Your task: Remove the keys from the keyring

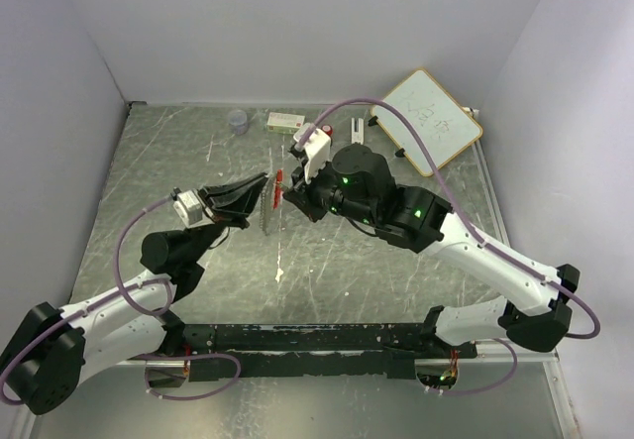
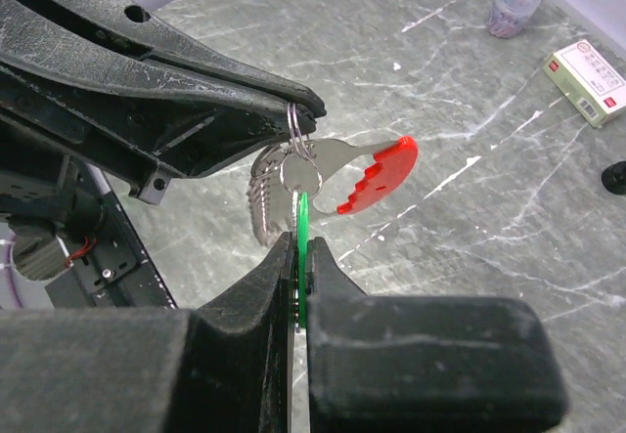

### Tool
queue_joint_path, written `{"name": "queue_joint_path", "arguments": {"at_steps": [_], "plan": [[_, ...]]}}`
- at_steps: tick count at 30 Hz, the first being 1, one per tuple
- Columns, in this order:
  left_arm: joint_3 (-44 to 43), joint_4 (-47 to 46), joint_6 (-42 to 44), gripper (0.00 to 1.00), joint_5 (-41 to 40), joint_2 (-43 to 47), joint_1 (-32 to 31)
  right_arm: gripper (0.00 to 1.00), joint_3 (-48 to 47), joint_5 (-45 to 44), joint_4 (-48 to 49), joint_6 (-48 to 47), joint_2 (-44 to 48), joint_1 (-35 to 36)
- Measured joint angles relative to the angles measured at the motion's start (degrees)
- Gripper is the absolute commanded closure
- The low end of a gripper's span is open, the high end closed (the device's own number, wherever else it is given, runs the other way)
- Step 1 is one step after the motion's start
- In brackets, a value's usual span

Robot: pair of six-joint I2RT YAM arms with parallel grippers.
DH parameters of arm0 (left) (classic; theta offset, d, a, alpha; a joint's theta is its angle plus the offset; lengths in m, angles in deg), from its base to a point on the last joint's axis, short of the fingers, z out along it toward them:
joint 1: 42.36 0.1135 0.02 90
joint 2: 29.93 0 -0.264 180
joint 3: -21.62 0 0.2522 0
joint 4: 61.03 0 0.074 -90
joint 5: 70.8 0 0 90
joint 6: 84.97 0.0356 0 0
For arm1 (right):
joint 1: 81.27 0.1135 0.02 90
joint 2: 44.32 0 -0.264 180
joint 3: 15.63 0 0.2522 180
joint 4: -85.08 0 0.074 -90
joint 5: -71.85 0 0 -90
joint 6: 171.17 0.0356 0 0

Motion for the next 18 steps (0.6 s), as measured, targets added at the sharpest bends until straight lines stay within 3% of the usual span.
{"name": "queue_joint_path", "arguments": {"at_steps": [18], "plan": [[0.15, -1.51, -4.11, 0.93, 1.27, -1.03, 0.0, 1.0, 1.84, 1.25, 1.75, 0.57, 2.03, 0.07]]}}
